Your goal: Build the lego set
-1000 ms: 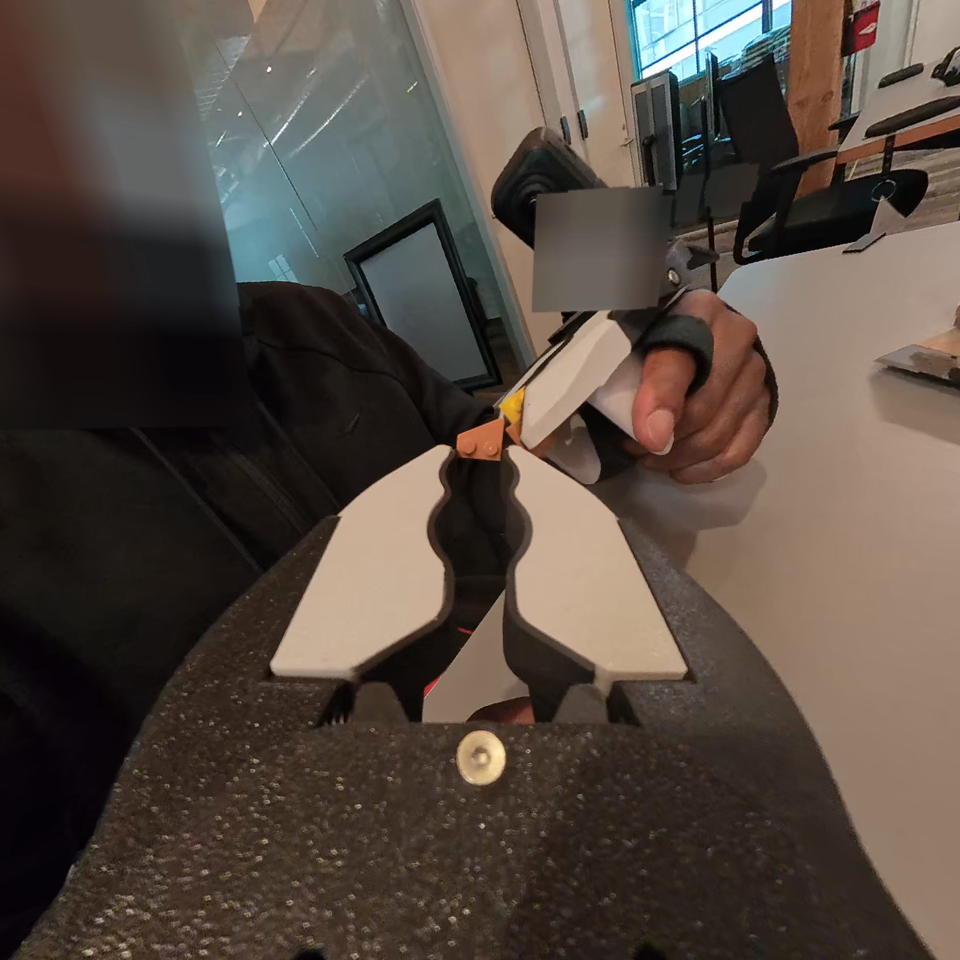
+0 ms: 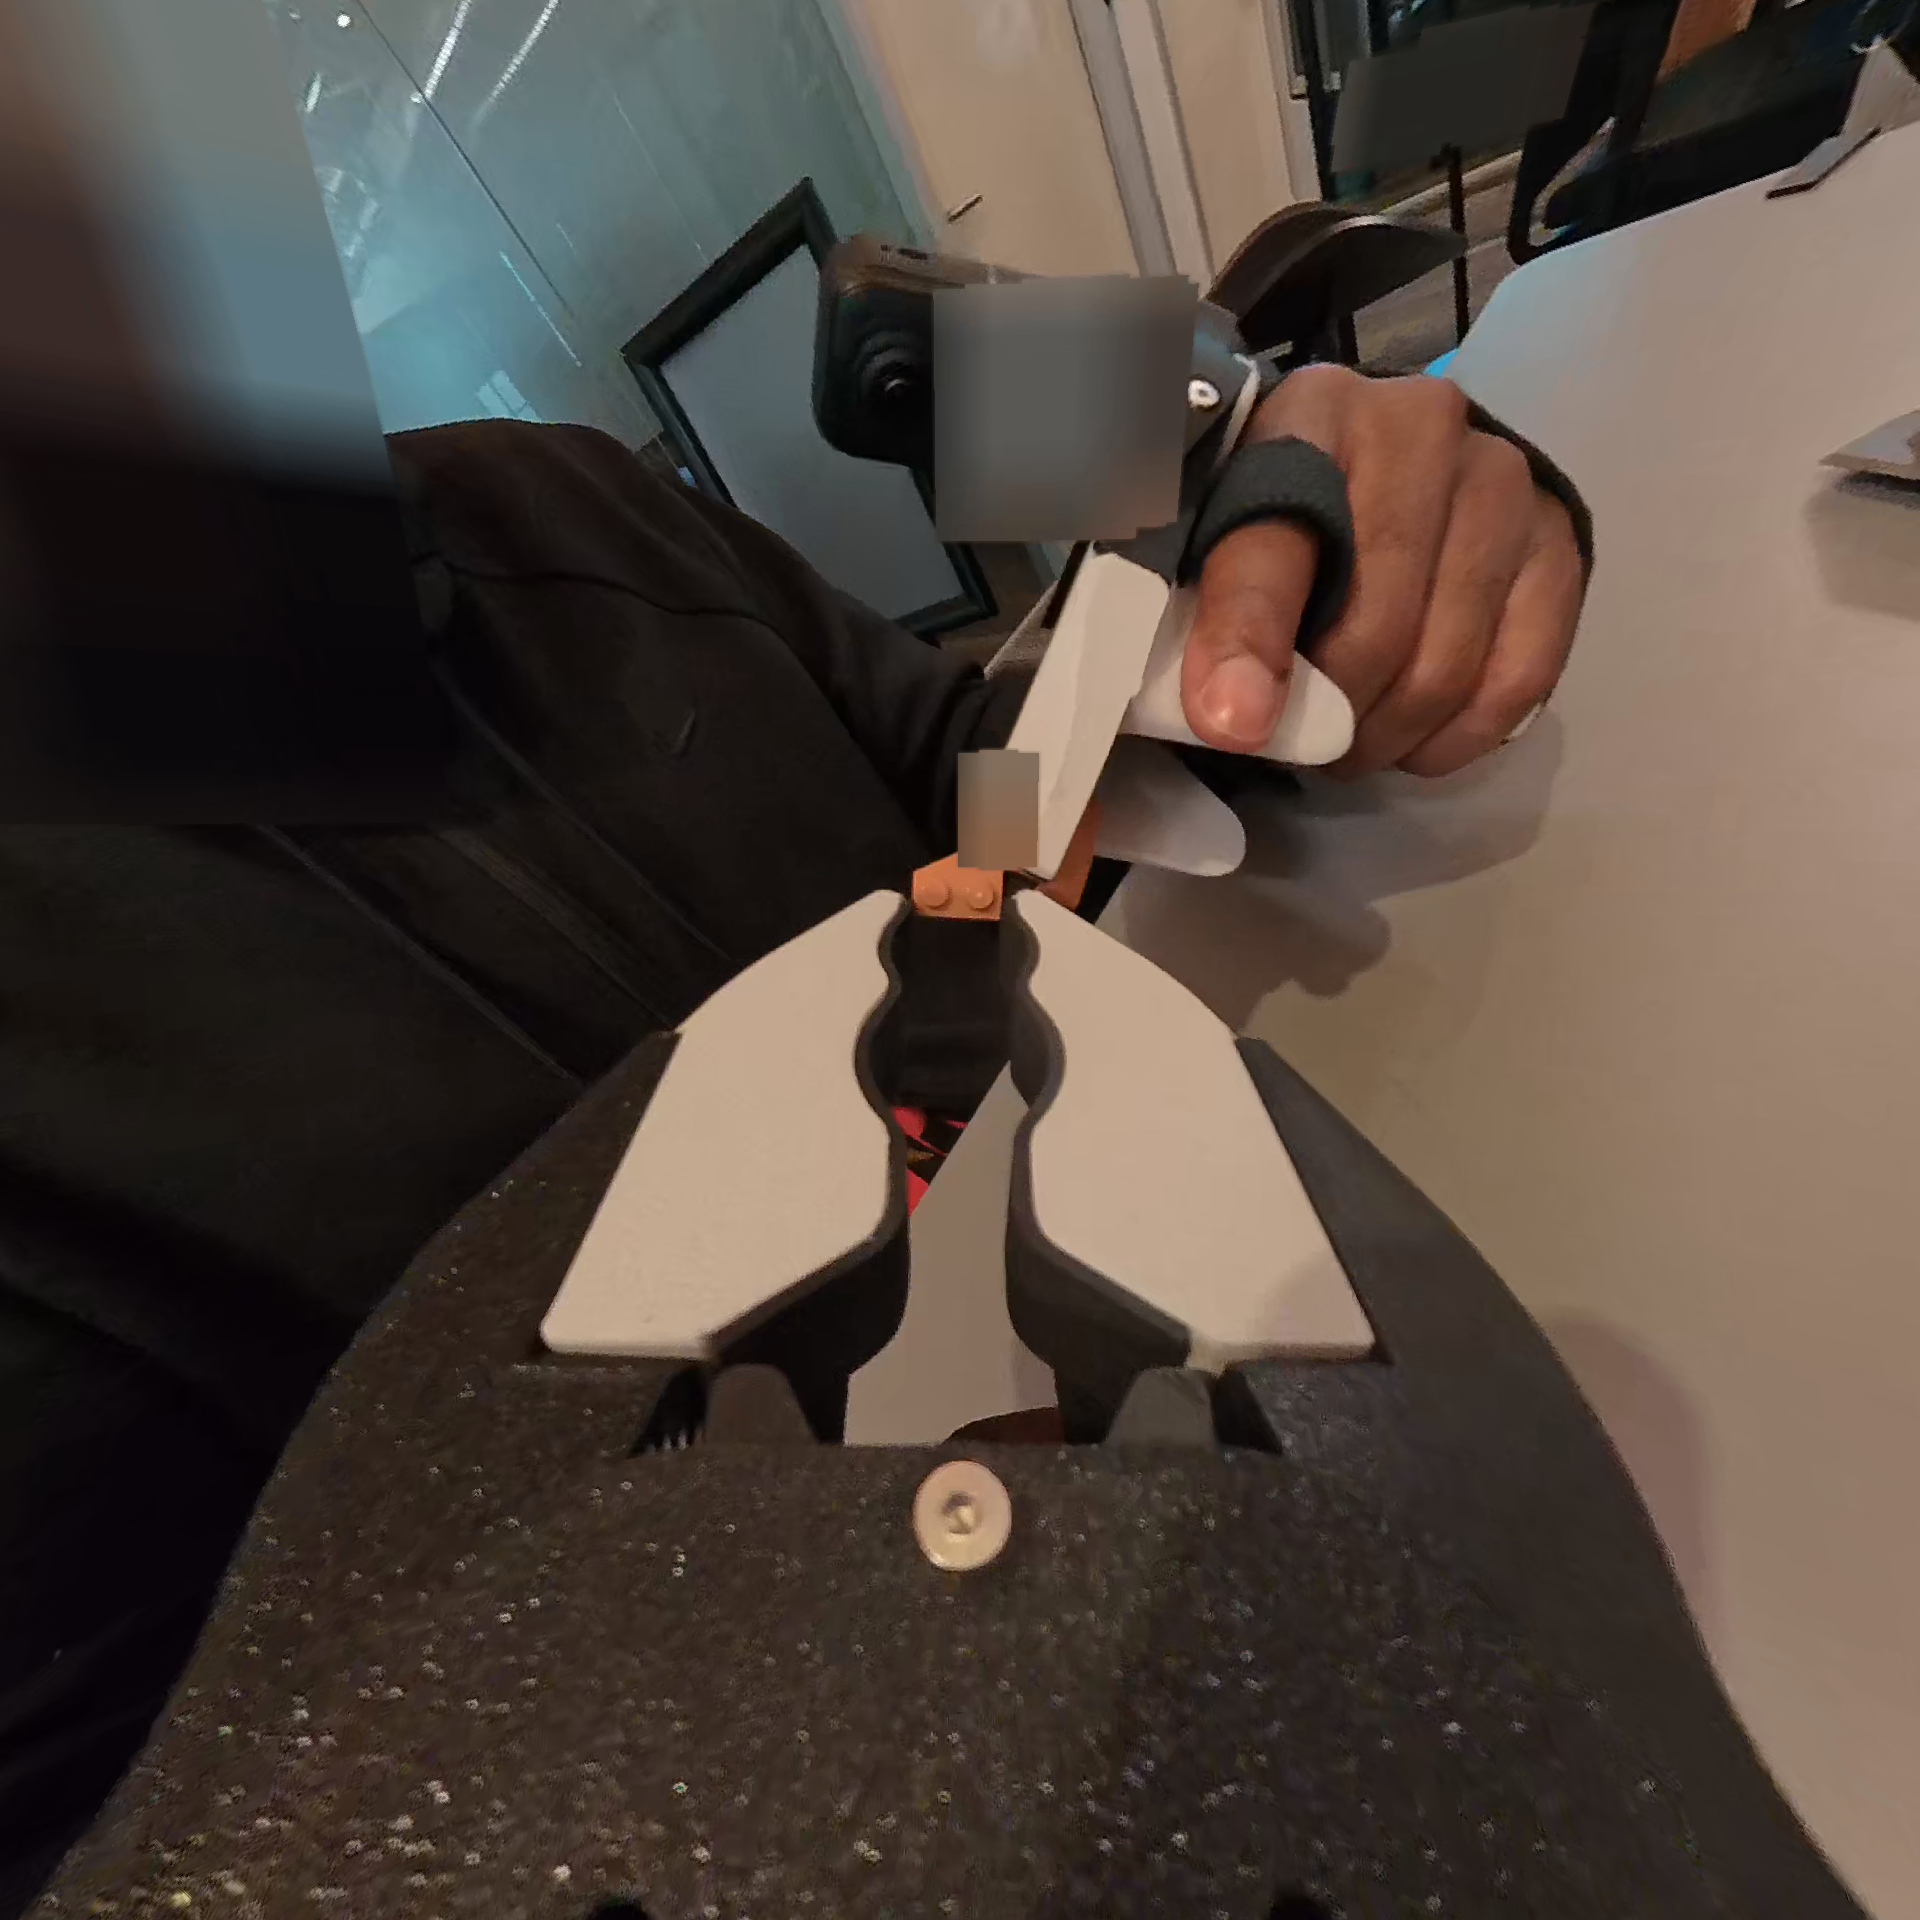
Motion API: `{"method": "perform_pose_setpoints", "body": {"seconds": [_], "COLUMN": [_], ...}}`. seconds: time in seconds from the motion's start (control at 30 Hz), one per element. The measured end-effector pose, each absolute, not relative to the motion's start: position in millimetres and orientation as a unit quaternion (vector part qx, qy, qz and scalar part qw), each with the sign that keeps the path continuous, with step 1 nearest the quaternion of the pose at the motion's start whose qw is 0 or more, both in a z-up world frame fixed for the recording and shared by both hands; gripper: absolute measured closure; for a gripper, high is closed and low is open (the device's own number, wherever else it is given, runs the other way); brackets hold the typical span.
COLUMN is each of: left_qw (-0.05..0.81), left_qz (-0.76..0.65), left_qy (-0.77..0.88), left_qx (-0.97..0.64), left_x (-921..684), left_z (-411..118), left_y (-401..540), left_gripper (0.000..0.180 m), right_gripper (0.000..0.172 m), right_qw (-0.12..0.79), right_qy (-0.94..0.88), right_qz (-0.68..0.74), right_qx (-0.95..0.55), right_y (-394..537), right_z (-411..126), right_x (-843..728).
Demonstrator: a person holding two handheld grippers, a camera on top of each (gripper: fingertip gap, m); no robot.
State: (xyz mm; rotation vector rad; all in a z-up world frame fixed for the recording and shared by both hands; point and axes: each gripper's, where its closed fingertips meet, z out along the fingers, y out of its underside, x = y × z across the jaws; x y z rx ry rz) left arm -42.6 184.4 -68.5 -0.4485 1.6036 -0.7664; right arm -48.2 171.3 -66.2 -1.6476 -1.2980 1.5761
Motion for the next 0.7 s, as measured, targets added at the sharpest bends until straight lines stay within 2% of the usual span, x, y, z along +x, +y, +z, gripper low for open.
{"method": "perform_pose_setpoints", "body": {"seconds": [0.4,0.5,0.57,0.7], "left_qw": [0.631,0.645,0.644,0.625], "left_qz": [-0.284,-0.292,-0.322,-0.222], "left_qy": [0.684,0.671,0.664,0.698], "left_qx": [-0.228,-0.220,-0.202,-0.268], "left_x": [-38,-40,-43,-27], "left_z": [-71,-64,-58,-90], "left_y": [203,202,193,222], "left_gripper": [0.174,0.174,0.174,0.174], "right_gripper": [0.157,0.172,0.172,0.172], "right_qw": [0.306,0.310,0.308,0.322], "right_qy": [-0.459,-0.456,-0.443,-0.404], "right_qz": [0.521,0.496,0.502,0.436], "right_qx": [-0.652,-0.671,-0.676,-0.737], "right_y": [187,193,198,231], "right_z": [-73,-83,-86,-112], "right_x": [-43,-41,-42,-34]}}
